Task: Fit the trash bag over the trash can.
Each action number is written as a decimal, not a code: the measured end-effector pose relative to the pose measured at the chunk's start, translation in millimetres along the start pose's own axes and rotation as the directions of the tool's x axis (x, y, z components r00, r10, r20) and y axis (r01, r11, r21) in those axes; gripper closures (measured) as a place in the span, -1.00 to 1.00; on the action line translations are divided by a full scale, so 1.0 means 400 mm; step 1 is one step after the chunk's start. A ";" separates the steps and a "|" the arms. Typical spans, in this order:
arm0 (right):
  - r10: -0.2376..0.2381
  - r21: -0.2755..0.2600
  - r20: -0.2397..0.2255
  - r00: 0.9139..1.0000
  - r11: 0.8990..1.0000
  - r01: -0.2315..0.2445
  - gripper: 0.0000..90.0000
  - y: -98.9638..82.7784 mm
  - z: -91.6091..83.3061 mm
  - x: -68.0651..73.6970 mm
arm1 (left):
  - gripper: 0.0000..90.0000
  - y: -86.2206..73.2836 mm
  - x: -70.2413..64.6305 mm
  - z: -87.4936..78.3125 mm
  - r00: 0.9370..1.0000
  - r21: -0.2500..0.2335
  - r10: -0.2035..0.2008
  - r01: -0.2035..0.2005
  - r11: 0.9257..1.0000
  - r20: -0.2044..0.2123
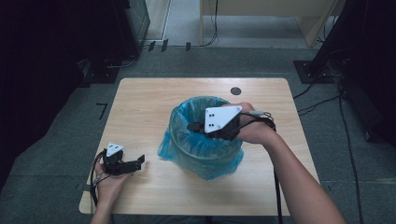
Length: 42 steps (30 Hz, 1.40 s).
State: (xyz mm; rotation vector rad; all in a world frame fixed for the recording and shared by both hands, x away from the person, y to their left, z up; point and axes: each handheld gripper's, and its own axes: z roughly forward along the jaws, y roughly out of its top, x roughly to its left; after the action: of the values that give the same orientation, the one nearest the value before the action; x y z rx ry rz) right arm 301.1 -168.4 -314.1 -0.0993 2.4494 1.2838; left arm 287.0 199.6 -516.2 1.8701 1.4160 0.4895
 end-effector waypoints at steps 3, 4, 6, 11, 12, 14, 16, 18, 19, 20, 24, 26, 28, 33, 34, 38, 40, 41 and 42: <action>-0.021 0.063 -0.056 0.998 0.998 0.025 1.00 -0.001 0.043 -0.004 | -1.00 -0.003 -0.003 0.004 1.000 0.007 0.004 -0.004 1.000 0.011; -0.039 0.088 -0.069 0.997 0.995 0.045 1.00 -0.003 0.057 -0.004 | -1.00 -0.003 -0.003 0.004 1.000 0.006 0.004 -0.004 1.000 0.012; -0.066 0.127 -0.106 0.992 0.989 0.080 1.00 -0.006 0.079 -0.002 | -1.00 -0.003 -0.003 0.004 1.000 0.006 0.005 -0.005 1.000 0.016; -0.090 0.229 -0.219 0.972 0.963 0.141 1.00 -0.014 0.143 0.006 | -1.00 -0.002 -0.005 0.005 1.000 0.009 0.007 -0.007 1.000 0.008; -0.091 0.253 -0.241 0.966 0.955 0.153 1.00 -0.017 0.156 0.011 | -1.00 -0.002 -0.006 0.005 1.000 0.010 0.009 -0.009 1.000 0.007; -0.099 0.282 -0.283 0.954 0.942 0.182 1.00 -0.026 0.178 0.019 | -1.00 -0.002 -0.007 0.005 1.000 0.010 0.007 -0.007 1.000 0.004; -0.101 0.309 -0.325 0.940 0.929 0.206 1.00 -0.038 0.200 0.027 | -1.00 -0.002 -0.008 0.005 1.000 0.012 0.010 -0.010 1.000 0.001; -0.102 0.335 -0.358 0.928 0.914 0.230 1.00 -0.050 0.220 0.032 | -1.00 -0.002 -0.008 0.006 1.000 0.014 0.012 -0.012 1.000 -0.002; -0.099 0.349 -0.366 0.925 0.907 0.235 1.00 -0.056 0.231 0.033 | -1.00 -0.002 -0.009 0.006 1.000 0.013 0.010 -0.010 1.000 -0.005; -0.091 0.361 -0.376 0.922 0.902 0.236 1.00 -0.062 0.240 0.033 | -1.00 -0.001 -0.008 0.006 1.000 0.013 0.007 -0.006 1.000 -0.007; -0.039 0.383 -0.397 0.917 0.901 0.204 1.00 -0.082 0.265 0.028 | -1.00 -0.002 -0.007 0.006 1.000 0.010 0.001 -0.001 1.000 -0.010; -0.027 0.382 -0.392 0.920 0.904 0.189 1.00 -0.084 0.265 0.026 | -1.00 -0.002 -0.007 0.006 1.000 0.009 0.000 0.000 1.000 -0.009; -0.037 0.371 -0.385 0.922 0.909 0.191 1.00 -0.082 0.262 0.023 | -1.00 -0.001 -0.008 0.007 1.000 0.010 0.000 0.000 1.000 -0.013; -0.067 0.330 -0.363 0.929 0.923 0.196 1.00 -0.048 0.222 0.014 | -1.00 -0.002 -0.006 0.006 1.000 0.007 -0.008 0.008 1.000 -0.010; -0.084 0.319 -0.357 0.930 0.925 0.206 1.00 -0.035 0.206 0.011 | -1.00 -0.001 -0.006 0.006 1.000 0.007 -0.009 0.009 1.000 -0.010; -0.120 0.298 -0.357 0.926 0.925 0.235 1.00 -0.005 0.157 0.013 | -1.00 -0.001 -0.004 0.006 1.000 0.005 -0.014 0.014 1.000 -0.008; -0.134 0.281 -0.385 0.913 0.925 0.254 1.00 -0.006 0.142 0.019 | -1.00 0.000 -0.002 0.006 1.000 -0.001 -0.024 0.024 1.000 -0.006; -0.137 0.288 -0.399 0.907 0.920 0.266 1.00 -0.012 0.140 0.022 | -1.00 0.000 -0.001 0.006 1.000 -0.002 -0.028 0.028 1.000 -0.005; -0.137 0.293 -0.408 0.903 0.917 0.271 1.00 -0.018 0.142 0.024 | -1.00 0.000 -0.001 0.006 0.999 -0.004 -0.033 0.033 0.999 -0.004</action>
State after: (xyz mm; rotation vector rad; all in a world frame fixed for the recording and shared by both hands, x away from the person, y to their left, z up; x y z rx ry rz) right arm 310.4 -125.8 -352.4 -0.5487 2.8551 0.7836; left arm 288.4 198.6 -517.9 1.8406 1.4458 0.4798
